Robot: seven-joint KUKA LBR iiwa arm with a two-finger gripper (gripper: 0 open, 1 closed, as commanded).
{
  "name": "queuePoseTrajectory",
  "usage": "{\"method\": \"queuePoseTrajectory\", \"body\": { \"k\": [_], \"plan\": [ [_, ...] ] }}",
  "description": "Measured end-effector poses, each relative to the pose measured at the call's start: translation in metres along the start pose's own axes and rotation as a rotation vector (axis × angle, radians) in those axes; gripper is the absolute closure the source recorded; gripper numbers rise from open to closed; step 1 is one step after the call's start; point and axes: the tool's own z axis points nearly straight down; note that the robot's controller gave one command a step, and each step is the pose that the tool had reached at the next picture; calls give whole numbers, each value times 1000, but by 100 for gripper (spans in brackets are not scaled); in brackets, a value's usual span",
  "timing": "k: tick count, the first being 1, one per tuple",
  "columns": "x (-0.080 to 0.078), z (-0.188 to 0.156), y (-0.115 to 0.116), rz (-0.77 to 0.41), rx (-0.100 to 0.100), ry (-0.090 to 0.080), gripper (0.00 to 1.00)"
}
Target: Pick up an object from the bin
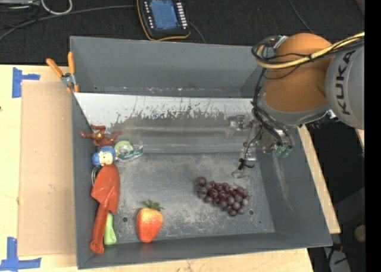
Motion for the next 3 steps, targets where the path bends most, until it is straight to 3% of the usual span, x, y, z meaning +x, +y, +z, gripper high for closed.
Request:
{"method": "queuePoseTrajectory", "body": {
  "k": [1, 2, 3],
  "plan": [
    [41, 143, -24, 68, -2, 11, 0],
    [50, 81, -6, 92, -1, -12, 0],
    [63, 111, 3, 258, 0, 15, 0]
  ]
}}
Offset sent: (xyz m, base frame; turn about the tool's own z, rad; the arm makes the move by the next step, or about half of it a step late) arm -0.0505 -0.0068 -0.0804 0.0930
